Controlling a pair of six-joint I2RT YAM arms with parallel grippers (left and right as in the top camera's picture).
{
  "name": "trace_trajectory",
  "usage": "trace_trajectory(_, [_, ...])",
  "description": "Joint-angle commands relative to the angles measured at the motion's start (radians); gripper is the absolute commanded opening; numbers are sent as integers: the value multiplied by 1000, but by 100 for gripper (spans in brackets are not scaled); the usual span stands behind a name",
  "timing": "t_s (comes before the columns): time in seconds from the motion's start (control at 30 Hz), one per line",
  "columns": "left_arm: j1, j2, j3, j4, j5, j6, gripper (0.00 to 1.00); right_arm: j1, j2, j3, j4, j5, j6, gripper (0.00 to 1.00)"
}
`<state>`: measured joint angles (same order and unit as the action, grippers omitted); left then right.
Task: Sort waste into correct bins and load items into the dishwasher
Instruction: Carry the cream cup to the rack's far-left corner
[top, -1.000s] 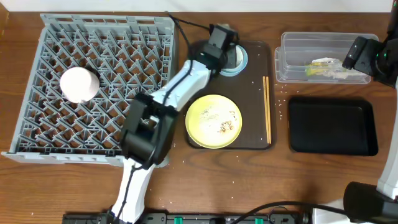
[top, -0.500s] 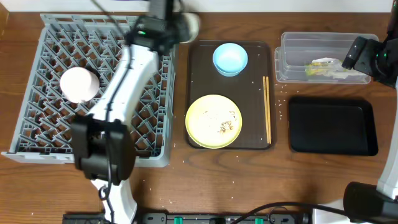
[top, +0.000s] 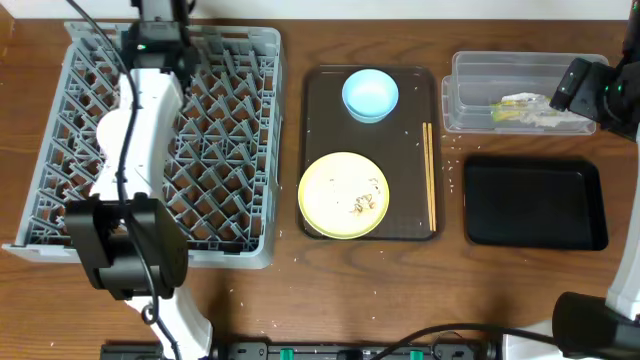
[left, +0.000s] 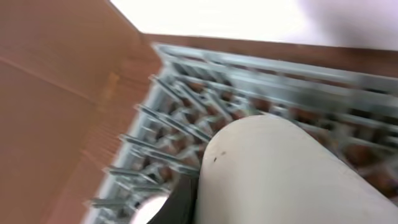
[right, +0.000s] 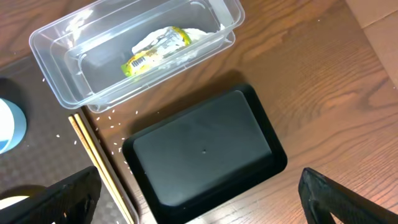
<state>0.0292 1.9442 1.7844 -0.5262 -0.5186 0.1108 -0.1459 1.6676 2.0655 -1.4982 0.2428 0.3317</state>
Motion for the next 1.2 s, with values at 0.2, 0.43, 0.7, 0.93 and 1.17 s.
trace_trajectory(0.2, [89, 143, 6, 115, -161, 151, 8, 3, 3, 2, -10, 7, -7, 99])
trace_trajectory(0.43, [113, 269, 6, 266, -238, 220, 9, 2, 3, 2, 3, 8, -8, 99])
trace_trajectory(0.7, [130, 359, 6, 377, -367, 262, 24, 2, 3, 2, 68, 8, -7, 99])
trace_trajectory(0.93, [146, 342, 7, 399, -408, 262, 61, 2, 3, 2, 101, 8, -7, 99])
trace_trajectory(1.17, [146, 261, 7, 374, -364, 262, 64, 2, 3, 2, 100, 7, -7, 99])
